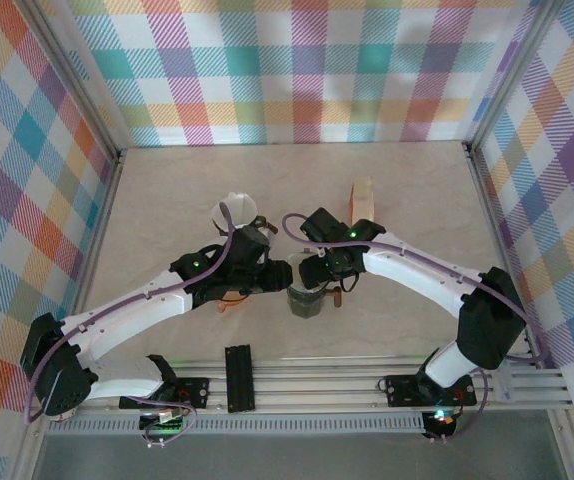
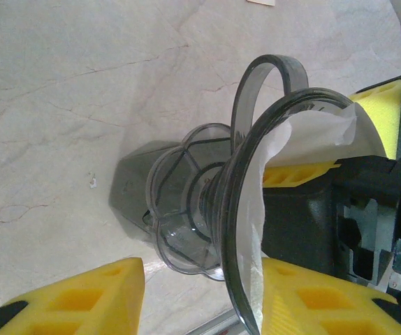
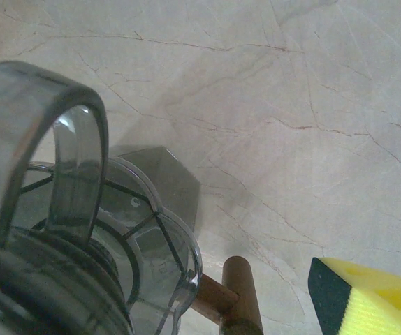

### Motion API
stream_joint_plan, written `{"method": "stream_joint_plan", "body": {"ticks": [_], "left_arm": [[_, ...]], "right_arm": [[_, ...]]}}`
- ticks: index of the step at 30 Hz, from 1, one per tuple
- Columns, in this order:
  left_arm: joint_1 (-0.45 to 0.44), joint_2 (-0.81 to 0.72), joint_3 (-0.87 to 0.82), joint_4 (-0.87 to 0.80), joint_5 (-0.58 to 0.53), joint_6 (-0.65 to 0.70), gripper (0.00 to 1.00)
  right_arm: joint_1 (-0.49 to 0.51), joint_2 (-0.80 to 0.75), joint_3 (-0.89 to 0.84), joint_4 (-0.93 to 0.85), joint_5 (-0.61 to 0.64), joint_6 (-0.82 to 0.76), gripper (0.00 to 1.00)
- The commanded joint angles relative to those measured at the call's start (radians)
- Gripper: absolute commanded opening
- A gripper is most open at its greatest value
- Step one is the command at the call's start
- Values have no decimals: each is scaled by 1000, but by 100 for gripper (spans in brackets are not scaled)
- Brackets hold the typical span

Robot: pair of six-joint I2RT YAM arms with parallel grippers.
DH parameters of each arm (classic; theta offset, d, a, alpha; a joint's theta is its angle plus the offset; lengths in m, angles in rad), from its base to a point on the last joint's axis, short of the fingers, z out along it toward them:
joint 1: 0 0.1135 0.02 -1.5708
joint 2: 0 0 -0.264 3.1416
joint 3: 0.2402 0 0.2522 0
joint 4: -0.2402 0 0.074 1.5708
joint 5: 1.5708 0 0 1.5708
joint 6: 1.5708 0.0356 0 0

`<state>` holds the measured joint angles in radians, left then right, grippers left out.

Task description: Place the coffee filter in the dripper

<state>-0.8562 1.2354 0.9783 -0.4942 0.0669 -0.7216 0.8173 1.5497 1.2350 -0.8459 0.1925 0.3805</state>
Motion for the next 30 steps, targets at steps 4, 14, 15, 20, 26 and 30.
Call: {"method": "stream_joint_plan", "body": {"ticks": [4,14,15,20,26,30], "left_arm": [[-16,6,-10,5,-3,-12,45],[-15,7,-14,8,1,-15,45],[-15,8,-14,8,2,-15,44],[-16,15,-13,4,3,-15,44],[-16,15,-16,5,2,-17,43],[-16,19,-13,5,1,-16,43]], "right_arm": [[0,-46,14,4,-2,-10,82],[-1,-47,-64,38,-13,9,82],[0,-47,-73,45,-12,10,82],[0,-46,-70,50,-7,7,82],[0,-105,-19,40,1,-5,83],[0,-173,4,34,19,-1,83]]}}
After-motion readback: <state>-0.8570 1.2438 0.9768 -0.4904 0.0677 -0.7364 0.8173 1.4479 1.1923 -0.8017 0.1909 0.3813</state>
